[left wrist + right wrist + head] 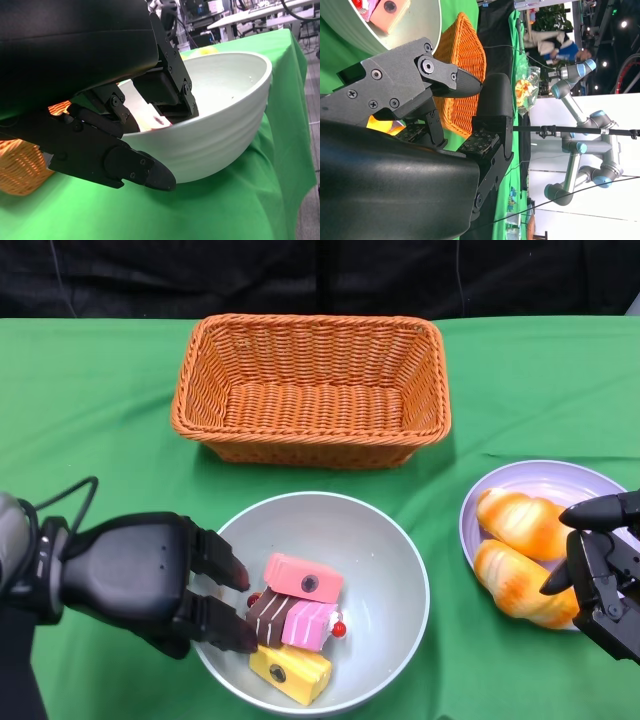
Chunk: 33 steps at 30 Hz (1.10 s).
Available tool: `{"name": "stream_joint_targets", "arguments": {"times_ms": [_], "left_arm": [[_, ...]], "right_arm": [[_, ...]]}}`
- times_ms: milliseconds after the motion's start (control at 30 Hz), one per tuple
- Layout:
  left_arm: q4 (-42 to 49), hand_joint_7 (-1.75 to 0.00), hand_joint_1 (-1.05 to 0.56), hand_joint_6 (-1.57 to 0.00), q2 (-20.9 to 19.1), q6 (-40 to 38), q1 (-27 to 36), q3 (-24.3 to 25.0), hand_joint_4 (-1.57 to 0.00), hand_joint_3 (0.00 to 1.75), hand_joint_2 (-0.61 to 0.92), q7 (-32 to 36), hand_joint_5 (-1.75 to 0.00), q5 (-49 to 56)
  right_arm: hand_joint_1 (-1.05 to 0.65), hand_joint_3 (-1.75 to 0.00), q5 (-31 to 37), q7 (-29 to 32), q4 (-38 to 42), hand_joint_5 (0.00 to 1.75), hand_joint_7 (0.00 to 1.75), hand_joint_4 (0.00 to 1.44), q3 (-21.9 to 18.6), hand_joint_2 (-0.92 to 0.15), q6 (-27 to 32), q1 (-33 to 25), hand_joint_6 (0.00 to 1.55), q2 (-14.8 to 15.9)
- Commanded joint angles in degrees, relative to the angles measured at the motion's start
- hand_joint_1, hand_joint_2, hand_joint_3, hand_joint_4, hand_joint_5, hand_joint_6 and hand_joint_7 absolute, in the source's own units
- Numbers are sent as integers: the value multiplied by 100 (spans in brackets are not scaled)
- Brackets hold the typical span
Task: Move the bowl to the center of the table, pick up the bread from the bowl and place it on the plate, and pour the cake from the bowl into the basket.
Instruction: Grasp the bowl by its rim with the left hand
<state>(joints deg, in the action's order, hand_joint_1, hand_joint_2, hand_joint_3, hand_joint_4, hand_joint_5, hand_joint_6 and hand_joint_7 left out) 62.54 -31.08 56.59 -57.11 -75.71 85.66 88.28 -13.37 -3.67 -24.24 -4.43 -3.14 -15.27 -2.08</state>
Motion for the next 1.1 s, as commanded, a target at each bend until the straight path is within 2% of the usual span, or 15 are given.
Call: {"name": "stream_joint_targets", "arguments": {"times_ms": [33, 367, 600, 633, 667, 700, 733, 767, 800, 833, 867, 900, 967, 1033, 1100], "left_arm": [[68, 0, -37, -85, 37, -100, 70, 25, -91, 0, 86, 363, 0, -85], [307, -2, -33, -88, 330, -74, 108, 48, -94, 0, 84, 111, -1, -248], [392, -3, -33, -95, 392, -111, 120, 28, -97, 0, 84, 153, -2, -297], [374, -2, -33, -95, 412, -110, 148, 34, -97, 0, 84, 365, -2, -307], [360, -9, -37, -113, 427, -110, 168, 37, -113, 0, 81, 525, -20, -316], [350, -8, -40, -126, 437, -111, 182, 38, -112, 0, 79, 630, -53, -323], [345, -8, -41, -131, 442, -111, 189, 38, -110, 0, 78, 683, -68, -328], [338, -7, -41, -133, 421, 45, 198, 99, -108, 0, 77, 683, -76, -421], [328, -14, -38, -134, 392, 242, 201, 171, -97, 1, 80, 650, -115, -529], [319, -53, -34, -117, 370, 386, 203, 227, -85, 0, 84, 618, -150, -607], [305, -77, -32, -105, 337, 626, 206, 308, -80, 0, 85, 529, -162, -728], [293, -110, -25, -92, 316, 777, 210, 366, -79, 4, 89, 449, -170, -805], [257, -135, -21, -82, 260, 1156, 204, 485, -78, 5, 91, 237, -173, -963], [210, -150, -18, -75, 185, 1544, 198, 631, -78, 8, 92, -44, -174, -1135], [148, -157, -17, -71, 101, 1901, 198, 793, -78, 10, 92, -347, -175, -1319]], "right_arm": [[-14, -86, -25, 42, -103, 164, 126, 68, -44, -68, 3, -30, 65, 2], [-13, -86, 16, 108, -151, 163, 124, 68, -17, -69, 26, -46, 65, -28], [-12, -88, 50, 144, -176, 164, 124, 67, 4, -68, 41, -58, 65, -21], [-12, -88, 18, 112, -136, 164, 124, 67, 1, -68, -6, -53, 65, -25], [-11, -88, -6, 87, -106, 164, 124, 67, -2, -68, -42, -49, 66, -28], [-11, -88, -23, 70, -86, 164, 124, 67, -4, -68, -66, -46, 66, -30], [-10, -88, -31, 59, -75, 164, 124, 68, -6, -68, -79, -44, 66, -32], [-10, -87, -3, 76, -68, 164, 124, 68, -7, -68, -85, -48, 66, -40], [-11, -87, 16, 94, -67, 164, 123, 68, -10, -68, -80, -53, 66, -48], [-12, -86, 29, 107, -66, 162, 122, 68, -12, -68, -77, -56, 66, -55], [-12, -86, 32, 108, -61, 161, 122, 68, -15, -68, -82, -57, 67, -59], [-12, -85, 31, 104, -57, 161, 121, 69, -17, -68, -86, -57, 67, -62], [-13, -85, 34, 100, -52, 160, 121, 69, -20, -69, -94, -59, 67, -71], [-13, -84, 52, 111, -56, 159, 120, 69, -21, -69, -90, -62, 67, -83], [-14, -82, 62, 112, -61, 159, 120, 69, -24, -69, -79, -64, 67, -88]]}}
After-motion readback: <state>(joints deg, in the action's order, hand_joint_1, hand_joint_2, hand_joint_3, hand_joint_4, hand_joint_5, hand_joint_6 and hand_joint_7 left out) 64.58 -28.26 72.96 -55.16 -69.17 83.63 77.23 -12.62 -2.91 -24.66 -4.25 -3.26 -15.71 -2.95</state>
